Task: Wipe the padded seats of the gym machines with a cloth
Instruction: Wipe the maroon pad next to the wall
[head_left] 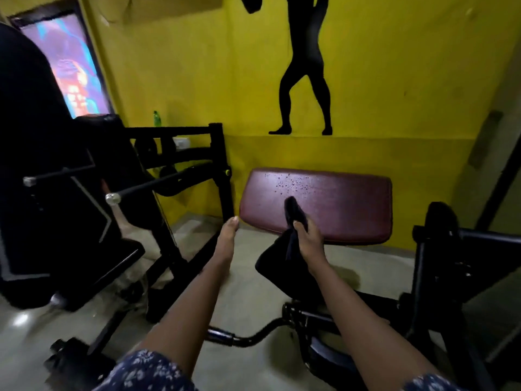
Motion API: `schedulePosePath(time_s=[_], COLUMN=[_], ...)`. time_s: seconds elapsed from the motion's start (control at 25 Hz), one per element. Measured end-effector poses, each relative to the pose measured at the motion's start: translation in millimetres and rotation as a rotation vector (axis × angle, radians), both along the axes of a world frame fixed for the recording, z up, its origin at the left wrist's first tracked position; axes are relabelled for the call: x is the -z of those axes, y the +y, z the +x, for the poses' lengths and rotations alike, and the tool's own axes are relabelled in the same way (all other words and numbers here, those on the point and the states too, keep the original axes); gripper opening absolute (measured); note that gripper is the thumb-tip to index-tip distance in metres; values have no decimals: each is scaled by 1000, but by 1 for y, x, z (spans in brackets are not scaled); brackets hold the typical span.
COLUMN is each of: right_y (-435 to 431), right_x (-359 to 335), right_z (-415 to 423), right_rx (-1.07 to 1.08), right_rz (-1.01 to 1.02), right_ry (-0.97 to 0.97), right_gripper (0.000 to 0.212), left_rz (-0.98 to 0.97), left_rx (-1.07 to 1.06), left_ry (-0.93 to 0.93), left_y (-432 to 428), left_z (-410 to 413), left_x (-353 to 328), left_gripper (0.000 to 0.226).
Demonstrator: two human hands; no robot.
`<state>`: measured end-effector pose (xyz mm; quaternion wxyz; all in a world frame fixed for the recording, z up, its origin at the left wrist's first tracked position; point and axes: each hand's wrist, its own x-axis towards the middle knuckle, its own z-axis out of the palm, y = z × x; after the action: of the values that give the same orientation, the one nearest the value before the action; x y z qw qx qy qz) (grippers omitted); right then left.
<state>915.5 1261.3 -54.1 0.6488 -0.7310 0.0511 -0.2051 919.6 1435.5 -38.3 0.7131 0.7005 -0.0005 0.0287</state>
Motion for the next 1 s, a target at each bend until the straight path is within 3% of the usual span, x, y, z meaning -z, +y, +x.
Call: schedulePosePath(time_s=[0.12,0.24,0.36,0.48,0.56,0.64,0.72,0.92,1.0], right_y=[19,28,47,71,80,86,87,64,43], right_x=[5,12,18,38,55,75,90,87,70], right_z=[71,127,182,243,280,311,329,361,392], right_rx=[151,294,397,341,192,72,60,-15,15], right_rz=[-18,-181,-469,-828,-1022,-1144,-1255,-1451,-1496], right_ry=[16,61,8,-76,28,154,156,-18,-53], right_gripper=[32,32,36,48,52,53,57,64,62], left_rz=[6,-21,-18,-32,-60,-80,-109,-260,-302], left_rx=[86,137,139,79,13,-33,-18,11,31], left_ry=[55,117,111,120,135,186,266,358,375], left_y=[22,28,31,32,35,39,39,15,1], left_z=[93,163,223,279,307,334,354,380,391], left_x=[4,12,26,54,72,93,110,117,115], left_gripper=[50,73,55,46,44,44,45,50,64])
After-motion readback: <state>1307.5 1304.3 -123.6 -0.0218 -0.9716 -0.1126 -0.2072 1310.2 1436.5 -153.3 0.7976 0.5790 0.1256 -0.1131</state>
